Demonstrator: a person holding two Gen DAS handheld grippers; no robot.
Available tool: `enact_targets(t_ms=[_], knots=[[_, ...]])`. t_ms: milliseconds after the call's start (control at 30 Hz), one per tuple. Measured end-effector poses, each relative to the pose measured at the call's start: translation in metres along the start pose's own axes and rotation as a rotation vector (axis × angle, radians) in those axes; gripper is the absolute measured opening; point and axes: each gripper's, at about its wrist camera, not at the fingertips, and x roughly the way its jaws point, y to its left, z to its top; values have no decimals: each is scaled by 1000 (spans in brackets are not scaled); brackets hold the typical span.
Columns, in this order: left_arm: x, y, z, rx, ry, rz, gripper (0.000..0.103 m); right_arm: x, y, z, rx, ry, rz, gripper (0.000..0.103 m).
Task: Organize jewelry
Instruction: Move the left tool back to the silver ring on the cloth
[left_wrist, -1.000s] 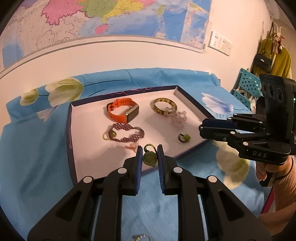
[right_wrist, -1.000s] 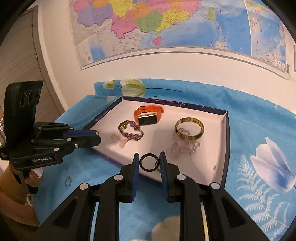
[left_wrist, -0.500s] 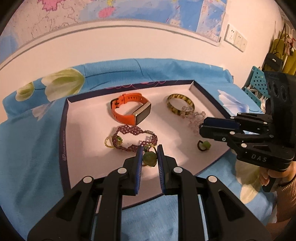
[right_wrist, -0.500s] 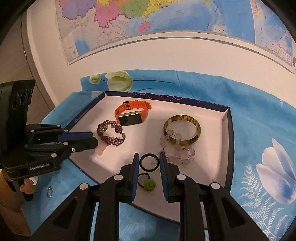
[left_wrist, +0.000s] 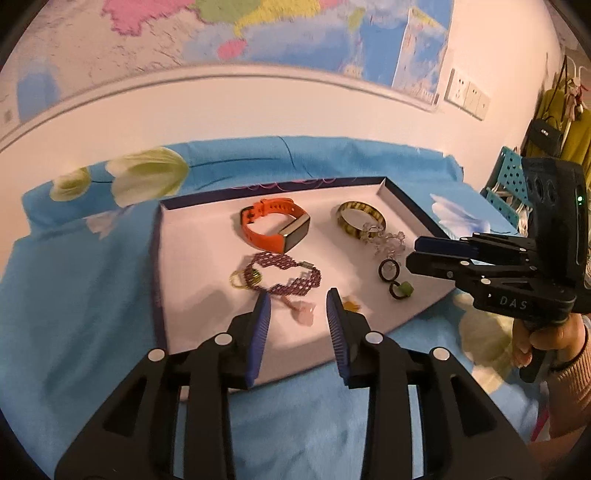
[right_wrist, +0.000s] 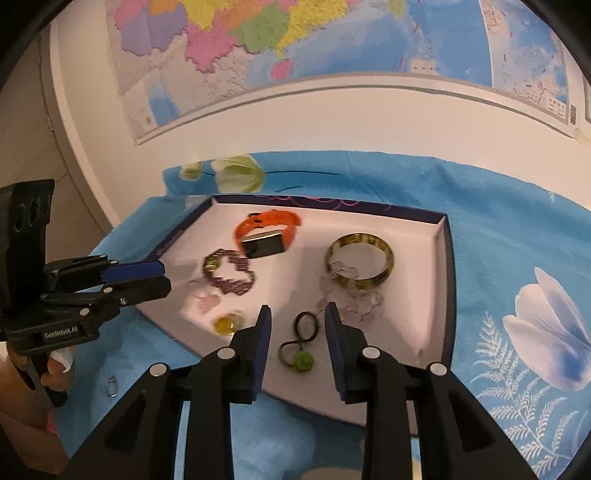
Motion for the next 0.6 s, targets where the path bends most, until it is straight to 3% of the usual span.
enact_targets(t_ms=[200,600], knots=[[-28,8,-20,-10,-19,0,32,-14,19,-8,-26,-12,57,34],[-52,5,-66,13,36,-15,34,-26,37,-30,-18,4,97,39]])
